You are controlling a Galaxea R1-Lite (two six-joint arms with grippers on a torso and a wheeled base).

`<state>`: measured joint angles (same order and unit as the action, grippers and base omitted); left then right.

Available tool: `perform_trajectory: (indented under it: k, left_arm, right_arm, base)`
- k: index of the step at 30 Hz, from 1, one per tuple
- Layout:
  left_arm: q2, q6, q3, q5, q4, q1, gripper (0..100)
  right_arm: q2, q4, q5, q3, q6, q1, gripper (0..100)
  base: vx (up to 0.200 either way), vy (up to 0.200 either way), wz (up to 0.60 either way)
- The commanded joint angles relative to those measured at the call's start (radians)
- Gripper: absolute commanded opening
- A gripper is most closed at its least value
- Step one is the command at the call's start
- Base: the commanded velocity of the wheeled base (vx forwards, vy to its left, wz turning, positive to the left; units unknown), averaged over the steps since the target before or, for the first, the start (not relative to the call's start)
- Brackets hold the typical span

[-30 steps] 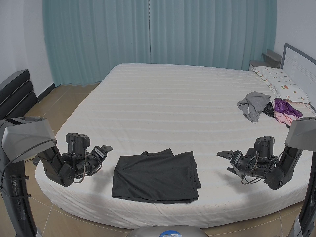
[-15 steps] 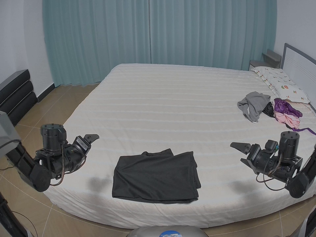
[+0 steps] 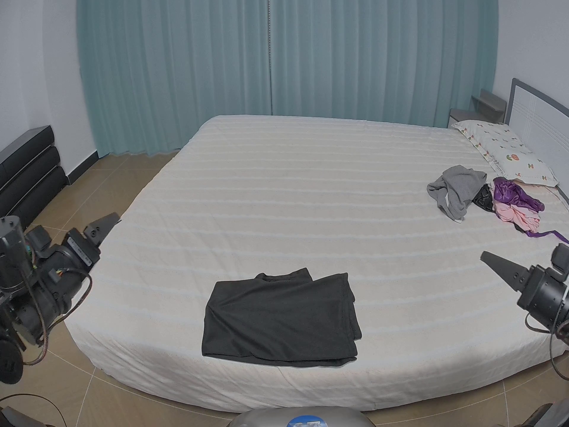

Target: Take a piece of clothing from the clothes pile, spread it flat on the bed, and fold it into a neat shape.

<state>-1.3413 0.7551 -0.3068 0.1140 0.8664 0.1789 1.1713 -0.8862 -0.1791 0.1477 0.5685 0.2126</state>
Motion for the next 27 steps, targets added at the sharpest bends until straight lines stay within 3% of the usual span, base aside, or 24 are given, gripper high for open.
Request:
perform_trajectory:
  k: [1,3,4,6,7,9,12,17,18,19,23,27]
  left_arm:
    - [0.745,-0.369,0.081,0.136,-0.357,-0.004,100]
    - [0.795,-0.402,0.077,0.144,-0.403,-0.007,100]
    - [0.903,-0.464,0.061,0.154,-0.494,-0.018,100]
    - [0.990,-0.511,0.048,0.161,-0.572,-0.045,100]
    - [0.995,-0.514,0.046,0.161,-0.576,-0.049,100]
    - [1.082,-0.565,0.040,0.159,-0.641,-0.118,100]
    - [1.150,-0.606,0.040,0.154,-0.673,-0.170,100]
    - [1.278,-0.691,0.043,0.147,-0.745,-0.185,100]
    - [1.278,-0.691,0.043,0.147,-0.745,-0.185,100]
    - [1.323,-0.704,0.051,0.136,-0.779,-0.184,100]
    - [1.335,-0.724,0.074,0.128,-0.791,-0.182,100]
    - [1.337,-0.740,0.092,0.118,-0.794,-0.182,100]
  right_arm:
    - [-0.869,0.717,0.004,0.061,-0.375,-0.012,100]
    - [-0.909,0.782,0.006,0.079,-0.392,-0.015,100]
    - [-0.984,0.905,0.006,0.121,-0.432,-0.047,100]
    - [-1.035,0.998,0.007,0.156,-0.496,-0.084,100]
    - [-1.038,1.004,0.007,0.158,-0.501,-0.084,100]
    - [-1.072,1.047,0.013,0.165,-0.588,-0.090,100]
    - [-1.072,1.044,0.058,0.165,-0.625,-0.093,100]
    - [-1.072,1.043,0.247,0.139,-0.642,-0.094,100]
    - [-1.072,1.043,0.247,0.139,-0.642,-0.094,100]
    - [-1.072,1.044,0.331,0.121,-0.639,-0.093,100]
    - [-1.068,1.064,0.472,0.130,-0.645,-0.099,100]
    - [-1.044,1.145,0.532,0.217,-0.676,-0.124,100]
  base:
    - [0.000,0.000,0.00]
    - [0.000,0.000,0.00]
    - [0.000,0.000,0.00]
    - [0.000,0.000,0.00]
    - [0.000,0.000,0.00]
    - [0.000,0.000,0.00]
    - [0.000,0.000,0.00]
    - [0.000,0.000,0.00]
    - [0.000,0.000,0.00]
    - [0.000,0.000,0.00]
    - [0.000,0.000,0.00]
    - [0.000,0.000,0.00]
